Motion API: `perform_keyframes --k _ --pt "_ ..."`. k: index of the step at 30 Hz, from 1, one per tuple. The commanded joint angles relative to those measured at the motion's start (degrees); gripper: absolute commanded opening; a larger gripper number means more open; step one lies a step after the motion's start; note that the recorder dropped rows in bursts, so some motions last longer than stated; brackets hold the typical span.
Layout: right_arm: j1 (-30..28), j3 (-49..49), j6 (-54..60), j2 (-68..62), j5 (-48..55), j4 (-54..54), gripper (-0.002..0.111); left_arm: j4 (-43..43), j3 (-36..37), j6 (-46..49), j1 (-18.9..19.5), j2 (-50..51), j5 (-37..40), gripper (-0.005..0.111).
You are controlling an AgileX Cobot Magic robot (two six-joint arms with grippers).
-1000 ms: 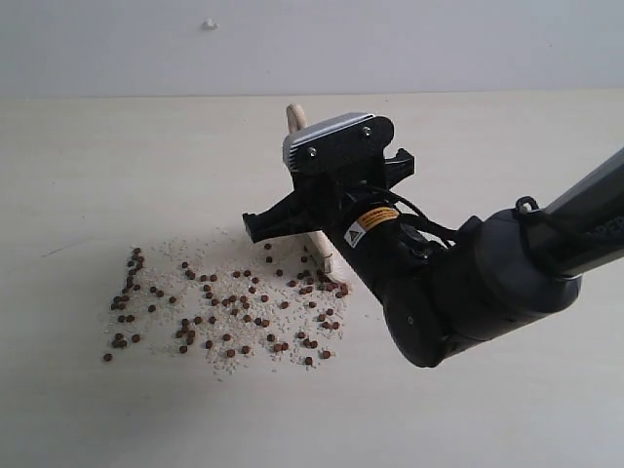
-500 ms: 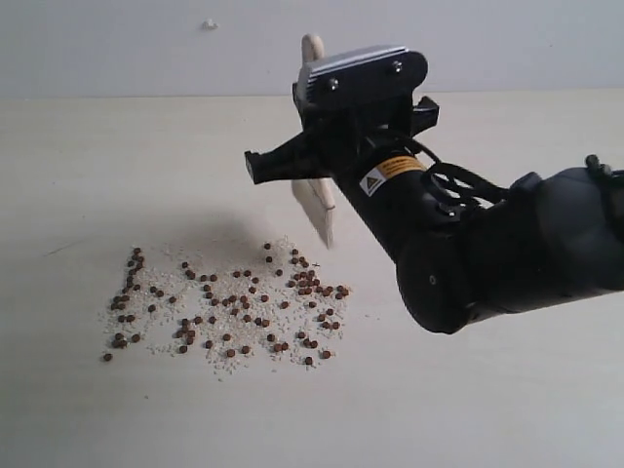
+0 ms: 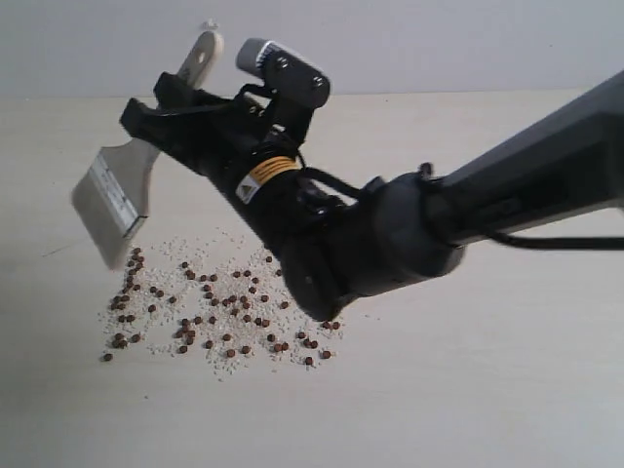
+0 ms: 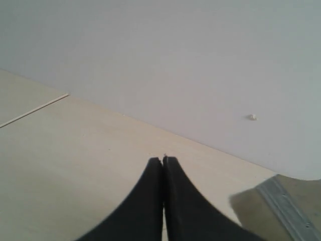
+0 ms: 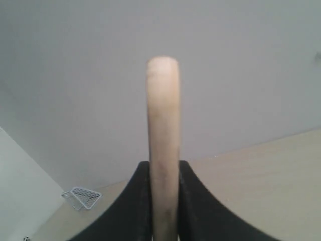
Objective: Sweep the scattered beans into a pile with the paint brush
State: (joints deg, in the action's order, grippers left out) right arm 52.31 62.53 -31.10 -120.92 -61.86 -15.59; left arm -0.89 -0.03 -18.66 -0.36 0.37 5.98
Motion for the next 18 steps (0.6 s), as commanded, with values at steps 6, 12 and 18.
perform_keyframes --k 6,12,18 --pt "6.9 14.7 9.3 -9.2 12.0 -15.6 0.000 0.1 0.0 -0.4 -0.8 -0.4 -0.2 0.000" --pt "8.3 16.3 19.8 -9.9 13.8 -24.9 0.000 0.1 0.0 -0.4 -2.7 -0.4 -0.2 0.000" --pt "8.3 16.3 26.5 -9.9 13.8 -29.3 0.000 0.1 0.0 -0.4 -4.2 -0.4 -0.2 0.000"
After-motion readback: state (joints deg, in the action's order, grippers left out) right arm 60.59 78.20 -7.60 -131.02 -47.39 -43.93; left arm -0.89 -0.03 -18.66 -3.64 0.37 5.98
